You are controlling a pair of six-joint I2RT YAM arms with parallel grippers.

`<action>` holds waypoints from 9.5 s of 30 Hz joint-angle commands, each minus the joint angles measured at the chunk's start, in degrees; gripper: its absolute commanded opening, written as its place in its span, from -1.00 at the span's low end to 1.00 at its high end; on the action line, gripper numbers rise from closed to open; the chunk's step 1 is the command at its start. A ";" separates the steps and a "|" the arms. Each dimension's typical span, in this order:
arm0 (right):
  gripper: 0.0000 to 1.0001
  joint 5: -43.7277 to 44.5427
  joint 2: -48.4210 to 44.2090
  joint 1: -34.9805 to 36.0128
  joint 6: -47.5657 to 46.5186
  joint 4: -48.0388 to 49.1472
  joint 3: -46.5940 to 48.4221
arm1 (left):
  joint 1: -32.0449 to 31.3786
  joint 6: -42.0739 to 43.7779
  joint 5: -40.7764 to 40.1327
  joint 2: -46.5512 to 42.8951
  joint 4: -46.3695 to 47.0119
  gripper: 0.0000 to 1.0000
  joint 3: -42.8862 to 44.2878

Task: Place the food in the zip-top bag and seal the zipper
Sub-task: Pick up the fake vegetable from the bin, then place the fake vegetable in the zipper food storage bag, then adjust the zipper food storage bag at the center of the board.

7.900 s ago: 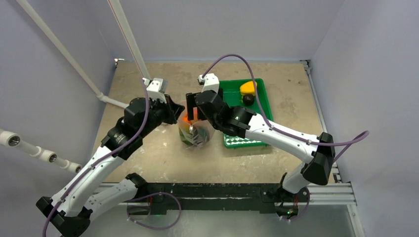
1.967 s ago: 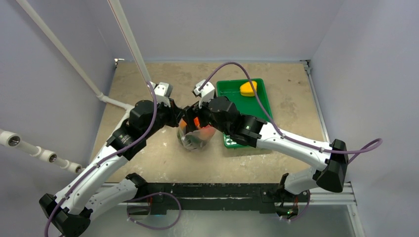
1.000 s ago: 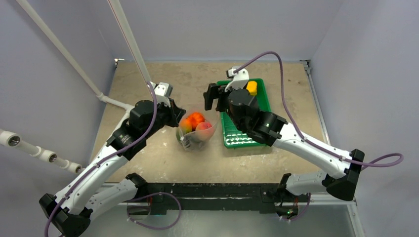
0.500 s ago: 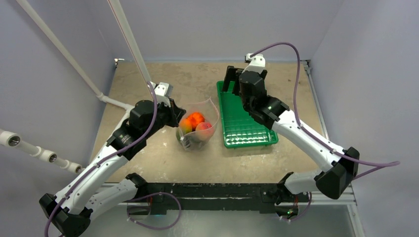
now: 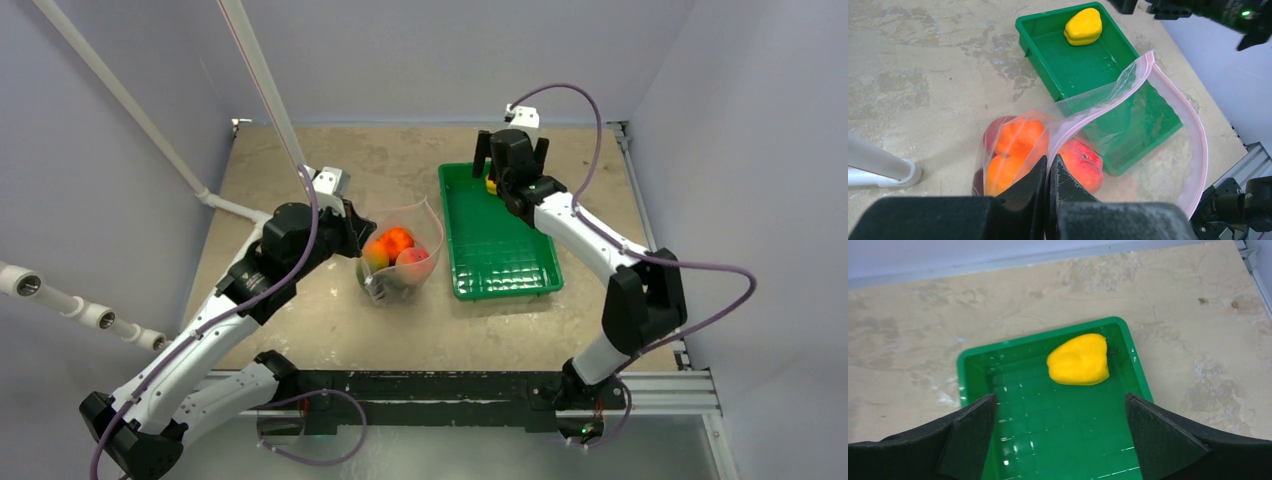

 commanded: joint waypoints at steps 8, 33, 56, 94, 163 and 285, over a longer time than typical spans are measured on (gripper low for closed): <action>0.98 -1.40 10.53 -3.67 -7.59 4.00 2.44 | 0.22 1.00 0.49 -0.37 0.76 -1.00 0.57; 0.98 -9.74 24.85 -8.61 -12.56 4.33 11.64 | 0.24 0.96 0.77 -0.54 0.77 -1.00 0.56; 0.63 -8.18 27.13 -9.18 -9.06 5.68 11.29 | 0.28 1.05 0.77 -0.06 0.68 -1.00 0.62; 0.30 -30.70 -17.89 5.15 -10.63 7.86 -0.37 | 0.21 0.99 0.77 0.04 0.50 -1.00 0.67; 0.98 -24.90 -15.62 33.14 -5.28 -0.71 -5.11 | 0.20 1.12 1.65 -0.22 0.85 -1.00 0.53; 0.36 -27.88 -16.13 30.68 -8.33 -7.28 9.95 | 0.11 -24.87 -0.77 -13.85 -2.05 -1.00 -7.72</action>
